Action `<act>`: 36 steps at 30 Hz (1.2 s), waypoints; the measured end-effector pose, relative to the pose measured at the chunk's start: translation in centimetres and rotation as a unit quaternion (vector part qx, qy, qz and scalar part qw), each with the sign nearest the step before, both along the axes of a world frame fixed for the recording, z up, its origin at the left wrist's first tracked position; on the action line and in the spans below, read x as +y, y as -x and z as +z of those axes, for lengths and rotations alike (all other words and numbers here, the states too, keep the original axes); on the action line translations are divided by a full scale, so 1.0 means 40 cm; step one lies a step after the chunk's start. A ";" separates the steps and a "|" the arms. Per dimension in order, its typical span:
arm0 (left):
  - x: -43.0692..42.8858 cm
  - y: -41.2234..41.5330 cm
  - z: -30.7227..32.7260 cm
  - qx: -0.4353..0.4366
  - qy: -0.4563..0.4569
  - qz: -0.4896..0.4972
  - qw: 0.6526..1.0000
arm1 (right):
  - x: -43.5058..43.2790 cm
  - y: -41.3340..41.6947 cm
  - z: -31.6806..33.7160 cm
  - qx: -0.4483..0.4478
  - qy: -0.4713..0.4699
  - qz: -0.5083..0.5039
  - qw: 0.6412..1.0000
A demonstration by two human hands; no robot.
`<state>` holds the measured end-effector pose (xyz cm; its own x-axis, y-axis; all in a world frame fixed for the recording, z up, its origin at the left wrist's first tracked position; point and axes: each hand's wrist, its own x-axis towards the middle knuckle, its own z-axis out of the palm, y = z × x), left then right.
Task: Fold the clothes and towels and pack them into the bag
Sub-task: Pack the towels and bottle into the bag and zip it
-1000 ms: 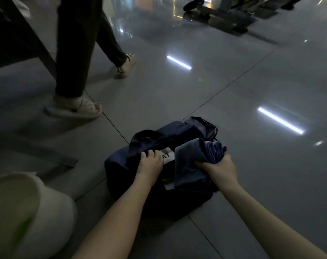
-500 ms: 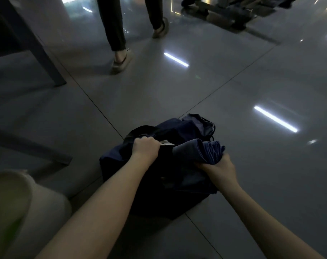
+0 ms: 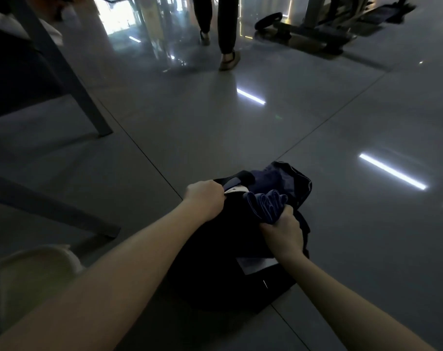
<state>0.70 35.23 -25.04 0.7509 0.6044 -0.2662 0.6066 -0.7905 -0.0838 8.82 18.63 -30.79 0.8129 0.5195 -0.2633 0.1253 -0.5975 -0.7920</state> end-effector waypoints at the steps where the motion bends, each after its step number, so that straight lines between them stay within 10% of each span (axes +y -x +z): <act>1: 0.007 0.003 -0.004 0.000 0.007 0.004 1.000 | 0.013 0.007 -0.011 -0.014 -0.005 -0.005 1.000; 6: 0.010 0.000 -0.014 -0.022 0.023 0.020 0.999 | 0.061 0.022 -0.055 -0.127 -0.008 -0.006 0.992; 12: 0.003 -0.015 -0.004 -0.033 0.028 0.019 0.999 | 0.063 0.038 -0.094 -0.126 0.222 0.135 0.957; 36: -0.032 0.000 -0.004 0.050 0.095 0.011 0.994 | -0.011 -0.015 -0.062 -0.287 0.131 0.108 0.943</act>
